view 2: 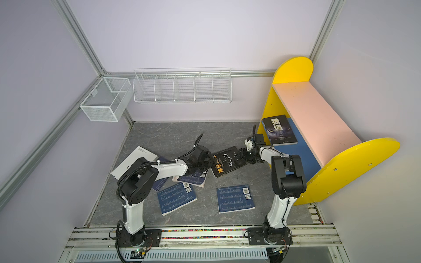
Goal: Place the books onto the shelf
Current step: 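Grip the Murphy book edge with the right gripper while the left gripper approaches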
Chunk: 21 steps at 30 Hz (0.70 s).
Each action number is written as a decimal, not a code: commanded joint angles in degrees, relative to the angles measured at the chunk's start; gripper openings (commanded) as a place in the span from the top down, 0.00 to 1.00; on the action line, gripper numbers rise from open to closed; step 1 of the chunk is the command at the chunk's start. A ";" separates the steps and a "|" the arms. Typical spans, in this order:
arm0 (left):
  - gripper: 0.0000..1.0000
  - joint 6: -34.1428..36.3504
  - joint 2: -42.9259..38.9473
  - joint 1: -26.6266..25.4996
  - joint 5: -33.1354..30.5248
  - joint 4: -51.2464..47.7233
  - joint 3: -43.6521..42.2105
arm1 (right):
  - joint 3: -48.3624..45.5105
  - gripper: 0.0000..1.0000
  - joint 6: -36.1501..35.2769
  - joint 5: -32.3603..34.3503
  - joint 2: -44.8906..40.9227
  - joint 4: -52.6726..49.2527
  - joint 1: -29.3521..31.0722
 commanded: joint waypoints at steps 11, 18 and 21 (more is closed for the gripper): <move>0.61 0.22 -3.50 -0.85 8.02 11.19 2.75 | -2.39 0.31 0.92 -6.35 -4.20 0.29 1.19; 0.49 1.34 -7.05 -0.79 7.53 10.49 1.89 | -1.31 0.32 0.03 -4.74 -4.91 -1.44 0.92; 0.47 1.92 -8.88 -0.85 6.75 10.53 1.18 | -1.57 0.32 0.24 -4.73 -4.74 -1.28 0.92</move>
